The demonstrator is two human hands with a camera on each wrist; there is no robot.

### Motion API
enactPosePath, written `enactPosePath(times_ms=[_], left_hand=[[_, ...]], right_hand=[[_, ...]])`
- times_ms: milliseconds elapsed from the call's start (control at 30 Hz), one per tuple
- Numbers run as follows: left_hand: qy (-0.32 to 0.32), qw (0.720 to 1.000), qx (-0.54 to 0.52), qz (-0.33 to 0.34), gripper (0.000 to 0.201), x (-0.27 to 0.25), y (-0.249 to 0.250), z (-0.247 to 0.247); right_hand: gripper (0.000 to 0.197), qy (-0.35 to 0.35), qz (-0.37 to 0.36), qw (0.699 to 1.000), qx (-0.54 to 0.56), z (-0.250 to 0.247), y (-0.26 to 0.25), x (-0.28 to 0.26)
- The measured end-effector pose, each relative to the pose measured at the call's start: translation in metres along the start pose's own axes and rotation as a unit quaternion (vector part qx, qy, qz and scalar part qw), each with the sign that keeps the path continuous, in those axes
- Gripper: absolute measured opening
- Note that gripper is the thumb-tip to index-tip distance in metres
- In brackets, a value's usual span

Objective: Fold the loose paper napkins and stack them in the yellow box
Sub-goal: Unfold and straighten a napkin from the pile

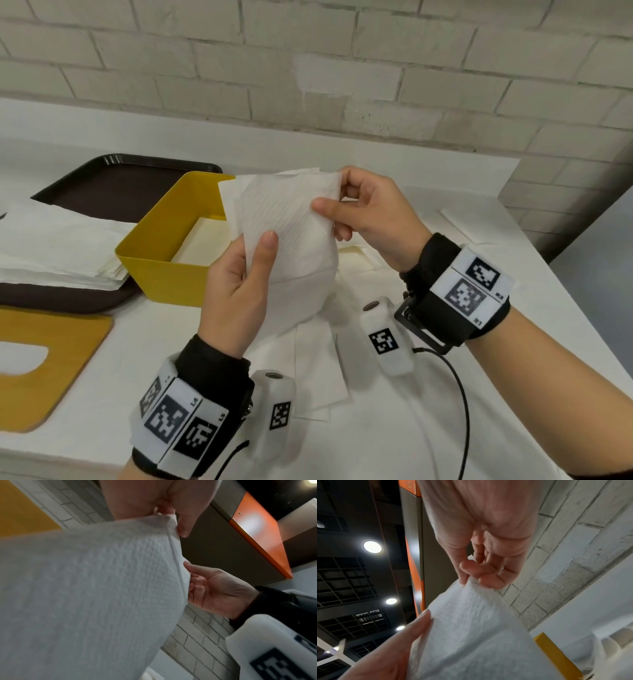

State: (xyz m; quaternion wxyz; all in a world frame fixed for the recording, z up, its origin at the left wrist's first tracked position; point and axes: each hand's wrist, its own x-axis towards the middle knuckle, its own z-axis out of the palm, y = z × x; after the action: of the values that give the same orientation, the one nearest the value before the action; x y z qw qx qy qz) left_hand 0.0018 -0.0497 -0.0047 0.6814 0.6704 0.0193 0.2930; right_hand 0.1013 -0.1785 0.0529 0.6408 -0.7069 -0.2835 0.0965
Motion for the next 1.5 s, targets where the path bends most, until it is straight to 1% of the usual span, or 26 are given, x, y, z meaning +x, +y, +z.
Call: enactPosePath(times_ms=[133, 267, 300, 367, 400, 433, 500, 533, 600, 633, 700, 733, 800, 833, 867, 900, 933, 967, 1000, 1033, 1067, 1100, 1167, 1333, 1433, 1500], left_hand=[[0.009, 1.0, 0.009, 0.015, 0.02, -0.003, 0.0, -0.002], [0.06, 0.998, 0.014, 0.01, 0.021, -0.006, 0.003, -0.009], [0.079, 0.997, 0.017, 0.008, 0.021, -0.005, 0.003, -0.013], [0.105, 0.994, 0.025, 0.002, 0.021, -0.004, 0.003, -0.024], [0.109, 0.994, 0.031, -0.001, 0.021, -0.004, 0.003, -0.029], [0.109, 0.993, 0.038, -0.002, 0.022, -0.004, 0.004, -0.033], [0.105, 0.993, 0.046, -0.002, 0.023, -0.006, 0.007, -0.036], [0.104, 0.994, 0.045, -0.004, 0.022, -0.007, 0.008, -0.036], [0.091, 0.995, 0.03, -0.005, 0.015, -0.01, 0.007, -0.035], [0.079, 0.996, 0.031, -0.001, 0.02, -0.012, 0.005, -0.036], [0.064, 0.995, 0.067, 0.029, 0.053, -0.014, -0.001, -0.04], [0.063, 0.992, 0.096, 0.053, 0.065, -0.015, -0.004, -0.043], [0.062, 0.985, 0.125, 0.102, 0.077, -0.016, -0.008, -0.051], [0.064, 0.985, 0.116, 0.111, 0.079, -0.016, -0.01, -0.057], [0.068, 0.985, 0.11, 0.113, 0.079, -0.017, -0.011, -0.063], [0.076, 0.984, 0.116, 0.114, 0.077, -0.018, -0.01, -0.068], [0.086, 0.98, 0.139, 0.112, 0.072, -0.02, -0.009, -0.073], [0.092, 0.976, 0.17, 0.105, 0.066, -0.021, -0.008, -0.078], [0.095, 0.971, 0.2, 0.092, 0.058, -0.023, -0.007, -0.08], [0.096, 0.968, 0.219, 0.075, 0.05, -0.025, -0.006, -0.081], [0.098, 0.968, 0.224, 0.059, 0.043, -0.026, -0.005, -0.081], [0.102, 0.969, 0.22, 0.043, 0.039, -0.028, -0.005, -0.082], [0.111, 0.971, 0.21, 0.017, 0.034, -0.029, -0.006, -0.08], [0.1, 0.974, 0.202, -0.001, 0.035, -0.029, -0.005, -0.075], [0.095, 0.975, 0.203, 0.001, 0.038, -0.028, -0.005, -0.074], [0.094, 0.976, 0.198, 0.005, 0.038, -0.027, -0.005, -0.072]], right_hand=[[0.011, -0.012, 0.001, 1.0, 0.002, 0.009, 0.002, 0.001], [0.011, -0.019, 0.002, 1.0, 0.013, 0.016, 0.001, 0.001], [0.012, -0.025, 0.002, 1.0, 0.003, 0.017, 0.001, 0.0], [0.014, -0.044, 0.0, 0.997, -0.061, 0.021, 0.004, -0.001], [0.014, -0.061, 0.003, 0.994, -0.091, 0.023, 0.006, -0.001], [0.013, -0.083, 0.014, 0.992, -0.095, 0.026, 0.007, -0.002], [0.012, -0.114, 0.043, 0.991, -0.054, 0.033, 0.009, -0.004], [0.015, -0.111, 0.053, 0.992, -0.035, 0.036, 0.009, -0.004], [0.02, -0.081, 0.056, 0.995, -0.015, 0.044, 0.011, -0.004], [0.02, -0.068, 0.048, 0.996, -0.015, 0.047, 0.012, -0.004], [0.018, -0.05, 0.028, 0.998, -0.027, 0.053, 0.013, -0.005], [0.018, -0.048, 0.024, 0.998, -0.031, 0.055, 0.013, -0.006], [0.017, -0.058, 0.044, 0.997, -0.038, 0.052, 0.014, -0.007], [0.018, -0.07, 0.055, 0.994, -0.056, 0.049, 0.017, -0.007], [0.018, -0.089, 0.061, 0.989, -0.103, 0.044, 0.021, -0.008], [0.018, -0.119, 0.061, 0.974, -0.183, 0.038, 0.027, -0.009], [0.018, -0.169, 0.065, 0.942, -0.283, 0.033, 0.035, -0.011], [0.018, -0.228, 0.085, 0.893, -0.379, 0.028, 0.044, -0.013], [0.02, -0.283, 0.115, 0.84, -0.448, 0.025, 0.054, -0.016], [0.025, -0.326, 0.148, 0.796, -0.487, 0.024, 0.063, -0.02], [0.03, -0.349, 0.173, 0.771, -0.504, 0.025, 0.071, -0.024], [0.034, -0.351, 0.186, 0.764, -0.509, 0.027, 0.076, -0.028], [0.035, -0.336, 0.188, 0.768, -0.512, 0.031, 0.083, -0.032], [0.02, -0.314, 0.176, 0.789, -0.498, 0.034, 0.085, -0.034], [0.03, -0.301, 0.165, 0.806, -0.482, 0.03, 0.087, -0.034], [0.029, -0.283, 0.153, 0.828, -0.46, 0.026, 0.085, -0.034]])
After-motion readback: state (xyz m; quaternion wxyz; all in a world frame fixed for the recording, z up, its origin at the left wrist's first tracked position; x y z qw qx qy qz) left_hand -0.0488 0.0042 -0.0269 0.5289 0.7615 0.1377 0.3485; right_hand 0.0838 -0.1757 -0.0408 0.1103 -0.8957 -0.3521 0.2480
